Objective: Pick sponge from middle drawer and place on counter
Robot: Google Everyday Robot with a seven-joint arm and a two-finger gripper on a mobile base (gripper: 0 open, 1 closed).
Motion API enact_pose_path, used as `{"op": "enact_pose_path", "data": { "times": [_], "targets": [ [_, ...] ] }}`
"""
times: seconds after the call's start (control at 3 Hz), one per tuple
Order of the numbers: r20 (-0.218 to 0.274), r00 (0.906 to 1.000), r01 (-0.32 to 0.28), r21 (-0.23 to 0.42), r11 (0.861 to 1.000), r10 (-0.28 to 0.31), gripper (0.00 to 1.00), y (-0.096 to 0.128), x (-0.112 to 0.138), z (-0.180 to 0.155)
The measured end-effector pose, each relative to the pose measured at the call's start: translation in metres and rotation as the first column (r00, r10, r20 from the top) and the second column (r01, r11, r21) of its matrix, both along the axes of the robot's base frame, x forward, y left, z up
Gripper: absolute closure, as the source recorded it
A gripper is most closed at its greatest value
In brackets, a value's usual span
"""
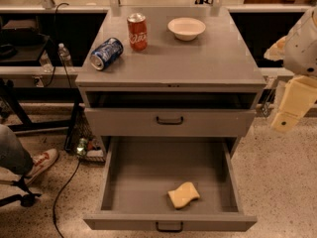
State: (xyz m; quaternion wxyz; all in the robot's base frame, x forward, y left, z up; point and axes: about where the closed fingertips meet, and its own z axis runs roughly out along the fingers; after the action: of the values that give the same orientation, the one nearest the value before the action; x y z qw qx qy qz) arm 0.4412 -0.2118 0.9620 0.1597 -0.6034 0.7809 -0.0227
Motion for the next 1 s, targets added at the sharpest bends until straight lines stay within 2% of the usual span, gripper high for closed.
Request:
{"op": "enact_pose_path", "data": {
  "times": [0.33,0.67,1.0],
  "targets": [
    [-0.050,0.9986,-0.017,0.041,0.999,0.019,0.00,0.017,0.006,-0.053],
    [-0.154,0.9872,-0.020,0.136,0.991,0.041,0.00,0.048,0.001,-0.156],
    [-0.154,0.9872,-0.020,0.136,0.991,0.041,0.00,0.048,0.001,-0.156]
  ]
}}
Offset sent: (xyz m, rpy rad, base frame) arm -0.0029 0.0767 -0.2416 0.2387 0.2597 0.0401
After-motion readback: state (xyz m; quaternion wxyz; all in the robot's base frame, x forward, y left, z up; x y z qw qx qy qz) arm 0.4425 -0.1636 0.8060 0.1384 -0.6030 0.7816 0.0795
